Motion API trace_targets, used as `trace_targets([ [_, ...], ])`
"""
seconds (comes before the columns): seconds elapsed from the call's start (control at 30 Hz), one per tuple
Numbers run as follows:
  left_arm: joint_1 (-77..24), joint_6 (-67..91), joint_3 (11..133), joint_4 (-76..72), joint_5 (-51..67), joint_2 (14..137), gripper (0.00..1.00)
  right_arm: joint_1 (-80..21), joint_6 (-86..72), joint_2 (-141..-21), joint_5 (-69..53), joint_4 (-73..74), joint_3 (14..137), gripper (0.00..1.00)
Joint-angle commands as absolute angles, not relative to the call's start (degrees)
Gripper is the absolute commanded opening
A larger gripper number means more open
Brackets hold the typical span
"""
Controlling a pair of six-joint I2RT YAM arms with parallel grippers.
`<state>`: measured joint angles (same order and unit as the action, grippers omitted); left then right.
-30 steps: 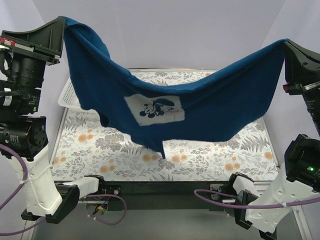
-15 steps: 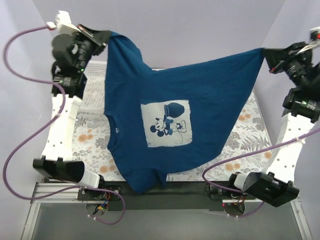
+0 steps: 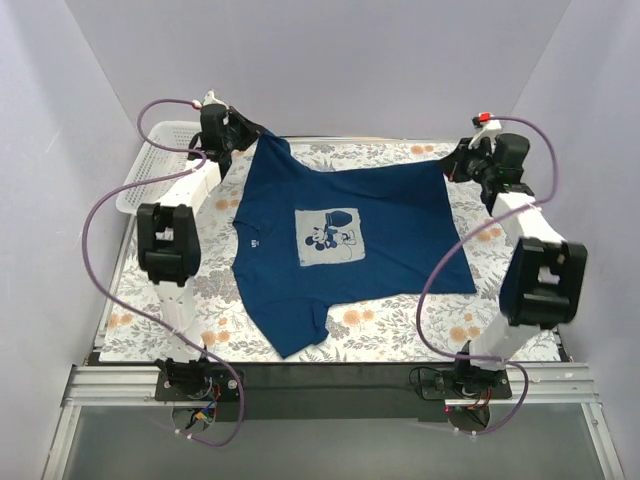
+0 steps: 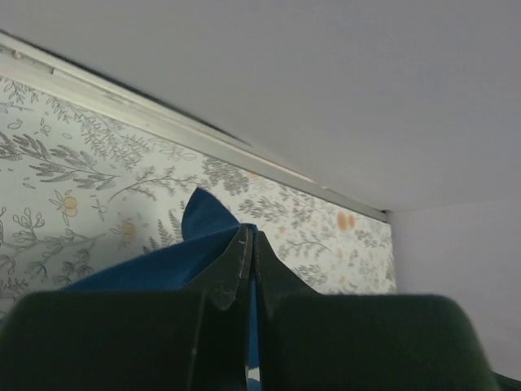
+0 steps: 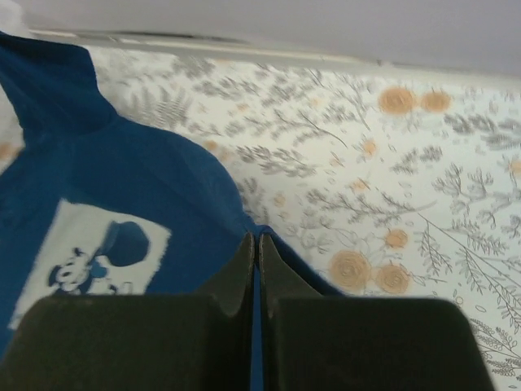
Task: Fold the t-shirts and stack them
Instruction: Flatten the tshirt out, then fold the tshirt
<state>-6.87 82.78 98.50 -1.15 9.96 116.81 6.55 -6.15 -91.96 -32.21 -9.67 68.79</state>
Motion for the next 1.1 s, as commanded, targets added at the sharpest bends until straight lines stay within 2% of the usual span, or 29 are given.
trace_targets([
  [0.0,-6.7,83.8,105.1,-5.4,10.6,124.9,0.00,6.3,-4.2,-100.4,-26.4,-17.7,74.3,0.01],
  [0.13,-7.0,83.7,112.7,-5.6,10.0,132.3,0.00,6.4,-4.0,-108.5,-25.6,-17.9,80.2,0.01],
  [0.27,-7.0,82.8,114.7,-6.2,8.6,135.4,0.00,6.5,-4.6,-115.5,-25.5,-18.0,85.1,0.01],
  [0.63,-6.9,77.2,105.2,-14.1,10.5,129.0,0.00,8.9,-9.8,-124.2,-30.8,-17.9,94.1,0.01],
  [0.8,-6.9,74.8,104.2,-13.9,14.2,127.3,0.00,10.3,-10.0,-124.6,-37.6,-18.1,94.0,0.01],
  [1.07,-6.5,73.6,96.3,-16.9,16.8,121.4,0.00,11.6,-11.5,-124.4,-44.6,-19.2,93.0,0.01],
])
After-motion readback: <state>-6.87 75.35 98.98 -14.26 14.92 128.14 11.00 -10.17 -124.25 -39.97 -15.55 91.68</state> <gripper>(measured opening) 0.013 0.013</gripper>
